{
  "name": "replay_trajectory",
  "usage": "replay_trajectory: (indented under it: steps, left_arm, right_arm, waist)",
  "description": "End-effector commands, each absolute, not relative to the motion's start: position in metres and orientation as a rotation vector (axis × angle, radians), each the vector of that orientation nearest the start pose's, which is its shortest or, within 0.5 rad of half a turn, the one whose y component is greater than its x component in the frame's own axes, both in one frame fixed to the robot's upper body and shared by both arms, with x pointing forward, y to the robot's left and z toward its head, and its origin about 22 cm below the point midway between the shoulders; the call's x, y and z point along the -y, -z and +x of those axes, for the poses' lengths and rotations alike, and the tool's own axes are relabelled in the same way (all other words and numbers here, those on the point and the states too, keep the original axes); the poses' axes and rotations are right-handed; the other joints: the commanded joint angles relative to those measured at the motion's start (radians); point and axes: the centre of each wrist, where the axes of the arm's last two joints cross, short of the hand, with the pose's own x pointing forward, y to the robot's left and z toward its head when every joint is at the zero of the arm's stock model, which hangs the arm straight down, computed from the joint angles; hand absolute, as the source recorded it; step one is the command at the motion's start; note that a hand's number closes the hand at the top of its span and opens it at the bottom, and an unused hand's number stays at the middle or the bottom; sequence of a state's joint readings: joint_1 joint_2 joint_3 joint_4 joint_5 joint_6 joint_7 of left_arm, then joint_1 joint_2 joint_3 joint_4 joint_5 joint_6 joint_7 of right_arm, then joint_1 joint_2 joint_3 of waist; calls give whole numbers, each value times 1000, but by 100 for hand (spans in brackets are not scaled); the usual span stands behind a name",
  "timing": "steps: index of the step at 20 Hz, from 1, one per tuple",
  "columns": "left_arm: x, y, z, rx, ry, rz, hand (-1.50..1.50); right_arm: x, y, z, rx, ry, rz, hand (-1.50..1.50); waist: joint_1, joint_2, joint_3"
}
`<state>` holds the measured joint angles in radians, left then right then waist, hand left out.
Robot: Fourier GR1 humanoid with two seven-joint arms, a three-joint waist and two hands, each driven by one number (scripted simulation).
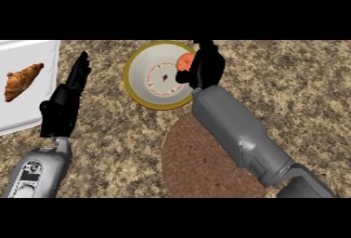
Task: Pick the squash from the placemat and place it in the bowl
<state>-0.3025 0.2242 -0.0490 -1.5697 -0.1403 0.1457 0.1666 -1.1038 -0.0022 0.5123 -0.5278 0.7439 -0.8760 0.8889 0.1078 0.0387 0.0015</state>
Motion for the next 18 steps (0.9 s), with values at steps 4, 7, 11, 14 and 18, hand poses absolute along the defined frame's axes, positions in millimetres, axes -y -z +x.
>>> replay_trajectory:
  steps: [4,7,11,14,18]
  left_arm:
    - [-227,-90,307,1708,253,276,0]
    - [-230,-93,308,1701,259,317,0]
    - [-241,-82,303,1684,228,316,0]
    - [-242,-78,305,1682,210,338,0]
    - [-252,-85,303,1671,173,367,0]
  right_arm:
    - [44,-71,407,1547,-163,-990,-150]
    - [38,-81,407,1639,-95,-953,-150]
    - [46,-66,402,1639,-31,-918,-150]
    - [44,-83,407,1652,5,-821,-150]
    - [56,-58,386,1677,39,-711,-150]
  waist:
    - [14,10,2]
    - [3,-4,1]
    - [-23,-15,0]
    - [-42,-19,0]
    - [-75,-30,0]
